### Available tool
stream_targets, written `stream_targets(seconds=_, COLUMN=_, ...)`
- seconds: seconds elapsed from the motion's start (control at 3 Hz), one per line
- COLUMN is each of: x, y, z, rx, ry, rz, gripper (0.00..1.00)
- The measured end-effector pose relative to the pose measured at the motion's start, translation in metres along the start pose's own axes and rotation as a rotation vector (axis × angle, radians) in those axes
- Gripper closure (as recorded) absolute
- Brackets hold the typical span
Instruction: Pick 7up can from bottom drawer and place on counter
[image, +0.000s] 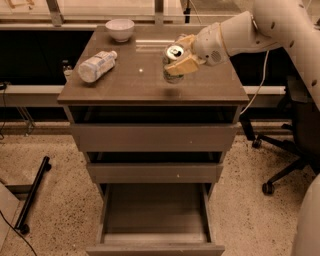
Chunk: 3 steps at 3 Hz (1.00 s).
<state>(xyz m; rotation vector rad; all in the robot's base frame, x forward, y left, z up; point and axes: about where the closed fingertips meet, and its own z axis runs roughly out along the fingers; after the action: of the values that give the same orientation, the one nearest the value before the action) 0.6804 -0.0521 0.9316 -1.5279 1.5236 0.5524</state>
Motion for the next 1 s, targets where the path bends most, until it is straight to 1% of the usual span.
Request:
stream_targets(seconds=0.33, x=0.022, y=-0.02, z=-0.002, rx=0.033, ry=-0.025, rz=0.099, gripper=1.0)
stream_targets(seconds=0.67, x=0.044, y=-0.036, z=0.0, rx=0.046, ry=-0.027, rz=0.181, gripper=0.94)
stream_targets(seconds=1.0, x=0.06, y=-0.048, z=0.003, rx=0.051, ry=-0.022, rz=0.247, gripper=0.77)
